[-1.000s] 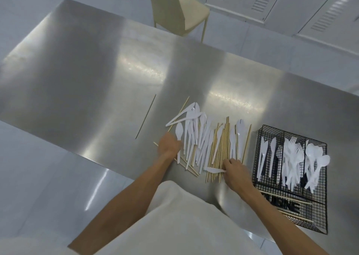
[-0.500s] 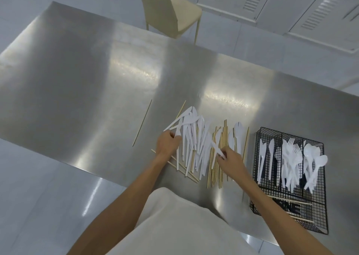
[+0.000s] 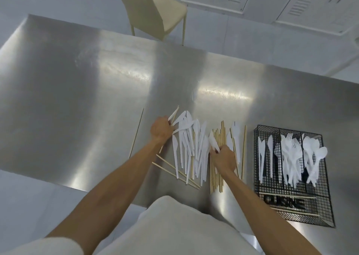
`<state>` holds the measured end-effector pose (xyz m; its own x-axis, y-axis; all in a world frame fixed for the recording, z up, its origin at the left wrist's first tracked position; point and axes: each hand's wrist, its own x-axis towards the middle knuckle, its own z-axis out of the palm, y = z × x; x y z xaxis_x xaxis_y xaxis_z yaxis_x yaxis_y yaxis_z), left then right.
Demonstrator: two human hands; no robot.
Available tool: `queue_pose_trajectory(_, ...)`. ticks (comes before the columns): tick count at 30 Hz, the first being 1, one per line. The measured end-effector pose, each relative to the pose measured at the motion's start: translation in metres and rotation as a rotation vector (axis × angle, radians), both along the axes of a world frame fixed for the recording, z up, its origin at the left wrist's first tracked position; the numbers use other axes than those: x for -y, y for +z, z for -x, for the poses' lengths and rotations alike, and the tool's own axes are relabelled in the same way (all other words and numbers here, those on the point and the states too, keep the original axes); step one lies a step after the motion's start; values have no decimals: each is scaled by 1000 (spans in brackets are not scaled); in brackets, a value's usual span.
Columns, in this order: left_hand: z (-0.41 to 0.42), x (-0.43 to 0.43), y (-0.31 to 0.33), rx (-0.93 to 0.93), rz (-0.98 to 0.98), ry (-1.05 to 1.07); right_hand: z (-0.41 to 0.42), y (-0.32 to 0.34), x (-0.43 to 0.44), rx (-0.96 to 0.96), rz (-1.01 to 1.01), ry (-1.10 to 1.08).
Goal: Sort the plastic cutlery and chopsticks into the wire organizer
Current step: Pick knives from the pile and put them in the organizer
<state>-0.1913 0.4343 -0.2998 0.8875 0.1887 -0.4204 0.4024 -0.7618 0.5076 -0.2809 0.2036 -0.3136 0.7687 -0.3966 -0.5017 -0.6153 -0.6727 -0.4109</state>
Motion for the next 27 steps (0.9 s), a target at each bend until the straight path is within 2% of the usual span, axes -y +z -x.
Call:
queue_pose_trajectory(5, 0, 0, -4, -24, 3, -42, -4, 0, 0, -26, -12, -11)
queue_pose_trajectory(14, 9, -6, -10, 35, 51, -46, -7, 9, 5, 196, -304, -32)
queue_pose_trajectory(16, 12, -3, -11, 59, 64, -56, -11, 8, -2, 206, -328, -29)
queue_pose_trajectory(19, 11, 2, -11, 61, 88, -53, -20, 6, -16, 171, -378, -141)
queue_pose_trajectory(22, 7, 5, -8, 53, 62, -120, -28, 4, -30, 147, -325, -174)
queue_pose_trajectory(27, -3, 4, -7, 21, -100, -272, -44, 4, -43, 192, -135, -59)
